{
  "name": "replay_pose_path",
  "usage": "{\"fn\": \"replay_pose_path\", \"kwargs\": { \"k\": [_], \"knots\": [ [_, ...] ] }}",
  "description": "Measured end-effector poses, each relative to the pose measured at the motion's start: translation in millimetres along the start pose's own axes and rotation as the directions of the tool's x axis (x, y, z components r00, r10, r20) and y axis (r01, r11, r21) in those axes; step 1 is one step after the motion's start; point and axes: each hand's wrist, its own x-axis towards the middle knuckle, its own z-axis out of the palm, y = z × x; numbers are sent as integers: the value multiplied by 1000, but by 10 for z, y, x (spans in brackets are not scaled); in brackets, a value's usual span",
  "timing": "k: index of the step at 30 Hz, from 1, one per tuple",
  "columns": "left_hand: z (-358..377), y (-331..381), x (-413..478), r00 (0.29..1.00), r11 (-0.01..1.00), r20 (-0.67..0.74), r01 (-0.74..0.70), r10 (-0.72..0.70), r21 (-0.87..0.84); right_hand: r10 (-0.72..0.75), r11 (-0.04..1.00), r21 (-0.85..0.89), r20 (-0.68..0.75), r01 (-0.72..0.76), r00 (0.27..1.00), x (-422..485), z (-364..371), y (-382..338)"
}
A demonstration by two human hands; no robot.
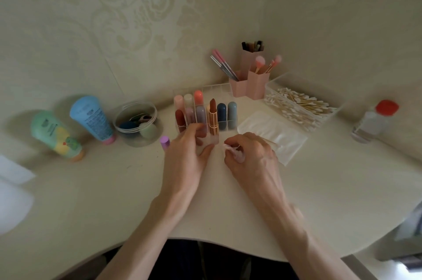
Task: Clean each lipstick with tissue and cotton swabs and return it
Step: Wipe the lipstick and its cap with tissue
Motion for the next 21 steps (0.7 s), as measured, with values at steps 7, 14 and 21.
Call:
{"fn": "replay_pose_path", "kwargs": {
  "k": [7,14,21],
  "knots": [
    [-565,-308,-133,974,941,-127,-143,189,308,-56,993,111,71,48,996,-22,11,-48],
    [-661,-556,-81,994,976,-32,-94,102,197,-105,990,124,363,64,926,-42,-94,-222],
    [-679,-536,-130,976,923,-37,192,-216,-334,-289,956,98,488,278,824,-89,-33,-213]
  ]
}}
